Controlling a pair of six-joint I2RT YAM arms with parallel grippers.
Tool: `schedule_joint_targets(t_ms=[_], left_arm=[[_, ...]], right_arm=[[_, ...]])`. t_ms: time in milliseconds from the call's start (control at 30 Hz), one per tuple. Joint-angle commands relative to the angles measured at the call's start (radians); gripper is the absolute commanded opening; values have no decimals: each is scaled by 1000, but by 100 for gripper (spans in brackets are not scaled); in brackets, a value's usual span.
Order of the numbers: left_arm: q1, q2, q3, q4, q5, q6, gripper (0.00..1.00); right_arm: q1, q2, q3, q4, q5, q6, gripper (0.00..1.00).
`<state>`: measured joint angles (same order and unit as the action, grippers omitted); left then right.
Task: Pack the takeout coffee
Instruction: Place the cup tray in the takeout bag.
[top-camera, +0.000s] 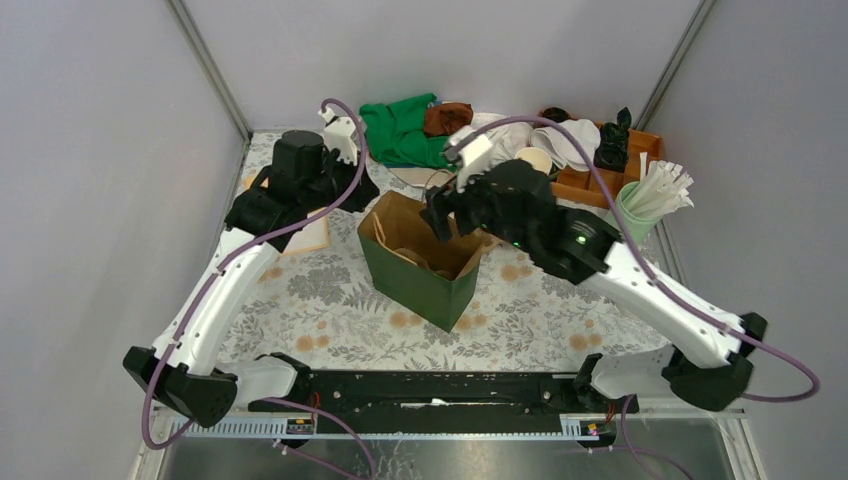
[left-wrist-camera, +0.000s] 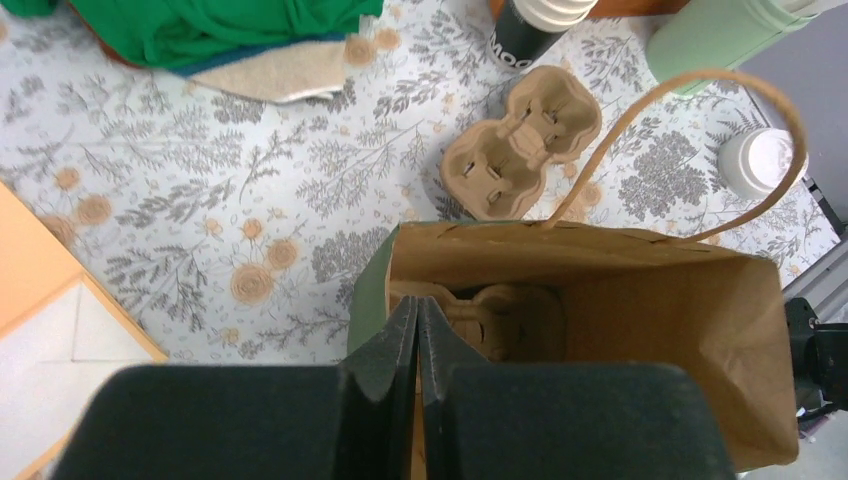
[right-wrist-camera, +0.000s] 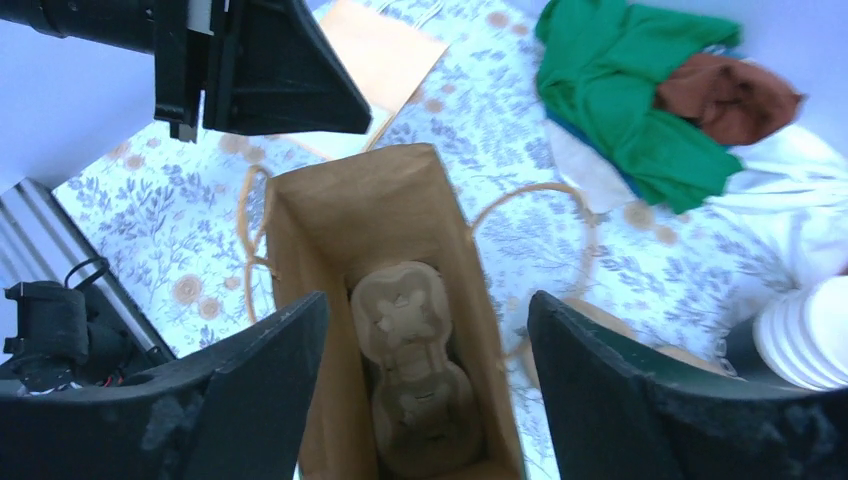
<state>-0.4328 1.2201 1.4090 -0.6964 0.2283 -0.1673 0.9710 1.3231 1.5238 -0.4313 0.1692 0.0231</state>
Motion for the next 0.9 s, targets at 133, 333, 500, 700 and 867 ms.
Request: schedule_joint_targets(t_ms=[133, 333, 500, 700, 867], left_arm=[[-16, -2, 82, 35, 38, 35, 14], [-16, 10, 70, -29, 26, 19, 47], [-7, 56, 81, -76, 62, 38, 53], [-7, 109, 79, -91, 72, 18, 54], [-7, 122, 65, -102, 42, 24, 50]], right_arm=[[-11, -183, -35, -58, 174, 53, 99], [-100, -42, 84, -203, -22, 88, 95], [-190, 39, 111, -209, -152, 126, 95], [-226, 141, 202, -232, -215, 133, 74], [-227, 176, 236, -225, -265, 128, 63]])
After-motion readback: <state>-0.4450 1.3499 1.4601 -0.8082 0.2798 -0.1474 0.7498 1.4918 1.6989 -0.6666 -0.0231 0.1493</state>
